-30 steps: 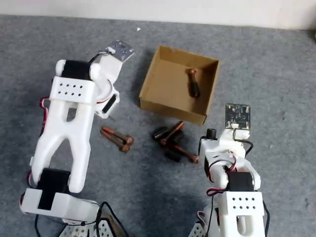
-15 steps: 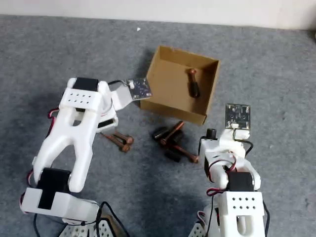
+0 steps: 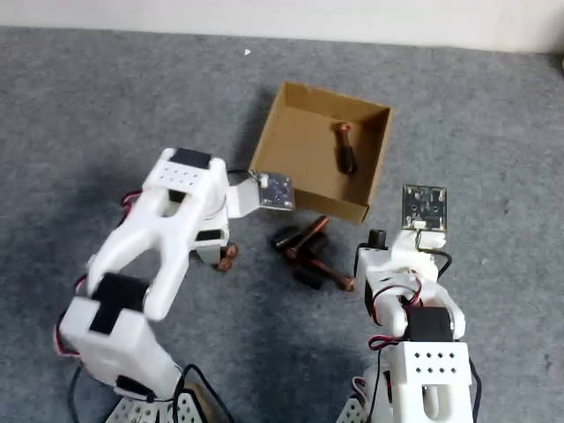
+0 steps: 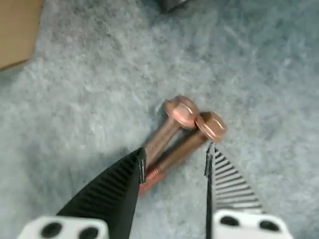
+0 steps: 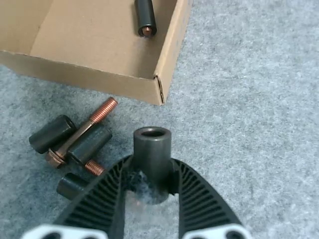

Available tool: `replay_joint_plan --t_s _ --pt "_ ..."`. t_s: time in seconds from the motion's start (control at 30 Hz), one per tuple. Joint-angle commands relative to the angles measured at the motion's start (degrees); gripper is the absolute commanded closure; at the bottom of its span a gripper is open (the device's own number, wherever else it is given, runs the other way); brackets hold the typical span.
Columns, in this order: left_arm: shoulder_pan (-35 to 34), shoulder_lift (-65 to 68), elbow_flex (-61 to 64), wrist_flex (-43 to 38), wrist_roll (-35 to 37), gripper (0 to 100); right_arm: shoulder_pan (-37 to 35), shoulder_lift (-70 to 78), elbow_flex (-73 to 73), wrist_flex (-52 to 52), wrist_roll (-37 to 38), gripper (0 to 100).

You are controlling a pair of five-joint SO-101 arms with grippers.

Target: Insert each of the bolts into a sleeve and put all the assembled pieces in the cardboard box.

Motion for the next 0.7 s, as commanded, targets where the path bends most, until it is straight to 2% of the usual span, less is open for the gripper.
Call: replay_joint_plan --t_s 0.0,0.47,0.67 --pt "1.1 5.1 -6.5 -0.5 -0.5 79 0.9 -1.1 -0.2 -1.6 0.0 99.4" --pt "2.2 12.1 -10.4 -0.7 -0.5 79 0.9 -1.1 -0.3 -1.6 0.0 99.4" --pt "1.9 9.5 -12.2 -0.4 -0.5 84 0.9 -1.1 -0.3 -1.6 0.0 99.4"
